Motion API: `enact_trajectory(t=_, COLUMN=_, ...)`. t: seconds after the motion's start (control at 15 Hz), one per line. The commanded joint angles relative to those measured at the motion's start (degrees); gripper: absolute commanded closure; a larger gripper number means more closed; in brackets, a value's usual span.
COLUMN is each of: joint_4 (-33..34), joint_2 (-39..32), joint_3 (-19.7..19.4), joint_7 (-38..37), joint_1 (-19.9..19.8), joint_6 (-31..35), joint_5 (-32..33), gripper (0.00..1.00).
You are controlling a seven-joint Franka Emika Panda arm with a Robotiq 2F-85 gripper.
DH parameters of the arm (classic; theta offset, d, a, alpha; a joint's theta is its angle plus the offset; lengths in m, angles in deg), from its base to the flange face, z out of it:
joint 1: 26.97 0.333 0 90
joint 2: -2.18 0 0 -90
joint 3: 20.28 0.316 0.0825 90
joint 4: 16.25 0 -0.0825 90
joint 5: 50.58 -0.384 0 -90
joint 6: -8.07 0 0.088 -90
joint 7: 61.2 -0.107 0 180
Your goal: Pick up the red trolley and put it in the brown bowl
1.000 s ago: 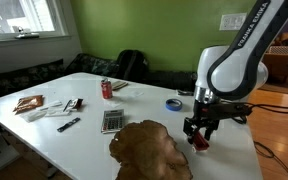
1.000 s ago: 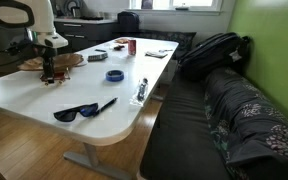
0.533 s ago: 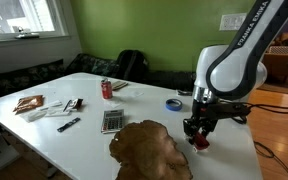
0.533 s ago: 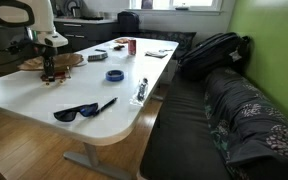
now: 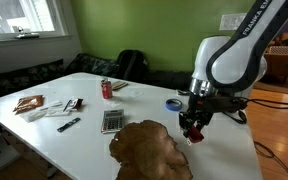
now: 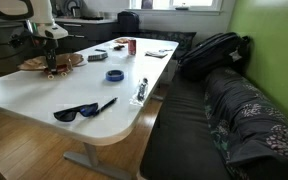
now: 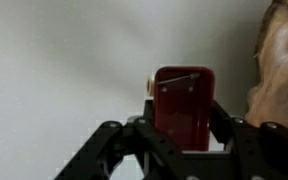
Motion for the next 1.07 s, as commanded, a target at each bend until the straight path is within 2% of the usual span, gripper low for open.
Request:
enact_trajectory(t=0.0, joint_4=0.76, joint_2=-0.95, joint_3=2.99, joint_7=2.15, joint_1=-1.53, joint_6=2.77, joint_5=-2.22, gripper=0.71)
enact_trajectory(t=0.2, joint_4=3.34, joint_2=-1.22, joint_3=9.84, joint_7=6.97, joint_1=-2.95, joint_6=9.91, joint_5=-5.22, gripper=0.71)
enact_trajectory(t=0.47, joint_4=9.69, joint_2=-5.8, joint_3=23.32, joint_7=13.4, joint_1=-9.69, joint_6=17.84, joint_5=-10.09, gripper=0.71)
enact_trajectory(t=0.67, joint_4=11.82, joint_2=-9.91, joint_3=26.86, joint_7=14.03, joint_1=-11.92, joint_6=21.98, joint_5=-8.55, gripper=0.71)
enact_trajectory(t=1.0, joint_4=14.96, joint_2=-20.24, joint_3=30.03, joint_7=15.69, joint_1=-17.53, joint_6=26.42, joint_5=-5.79, gripper=0.71)
